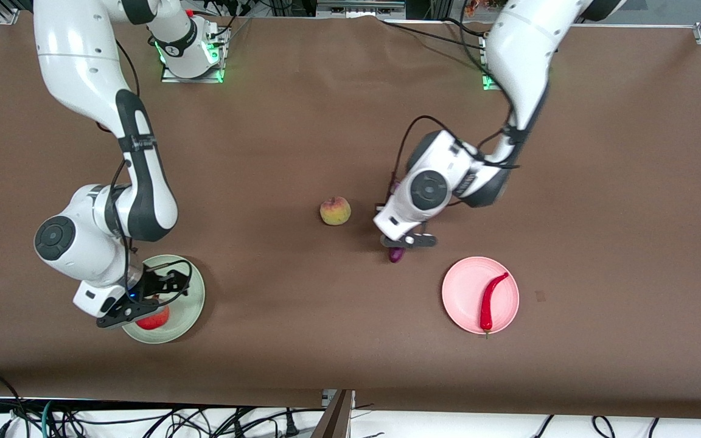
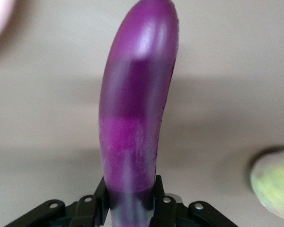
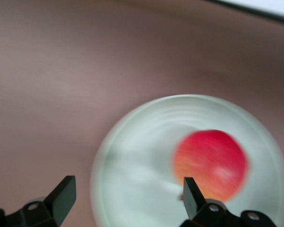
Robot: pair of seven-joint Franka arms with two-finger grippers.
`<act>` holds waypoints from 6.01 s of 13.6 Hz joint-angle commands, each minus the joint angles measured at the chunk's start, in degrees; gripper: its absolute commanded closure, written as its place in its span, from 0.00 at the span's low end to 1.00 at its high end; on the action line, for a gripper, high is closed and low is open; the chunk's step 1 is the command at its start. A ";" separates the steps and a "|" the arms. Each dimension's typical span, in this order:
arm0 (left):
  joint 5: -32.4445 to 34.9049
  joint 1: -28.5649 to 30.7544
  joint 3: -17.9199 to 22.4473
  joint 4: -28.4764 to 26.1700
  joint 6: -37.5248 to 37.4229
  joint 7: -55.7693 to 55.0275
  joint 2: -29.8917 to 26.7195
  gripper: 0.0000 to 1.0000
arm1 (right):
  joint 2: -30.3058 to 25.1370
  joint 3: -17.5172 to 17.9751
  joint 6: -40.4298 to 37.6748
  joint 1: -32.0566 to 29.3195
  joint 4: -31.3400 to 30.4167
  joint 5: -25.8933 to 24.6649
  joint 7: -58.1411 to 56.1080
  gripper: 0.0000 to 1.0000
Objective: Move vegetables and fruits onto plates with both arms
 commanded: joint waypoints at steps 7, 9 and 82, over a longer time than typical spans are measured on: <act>17.90 11.97 0.58 7.80 -1.67 19.83 4.09 0.99 | -0.82 0.90 -5.96 22.92 -0.87 1.21 41.79 0.00; 17.90 11.36 0.49 8.25 -0.36 20.73 5.68 0.99 | -0.73 0.99 -6.40 25.65 -1.13 1.21 43.65 0.00; 2.16 28.06 1.45 -6.43 -28.30 28.03 -38.70 0.00 | -43.63 16.81 -44.45 -19.16 -11.43 -20.85 18.35 0.00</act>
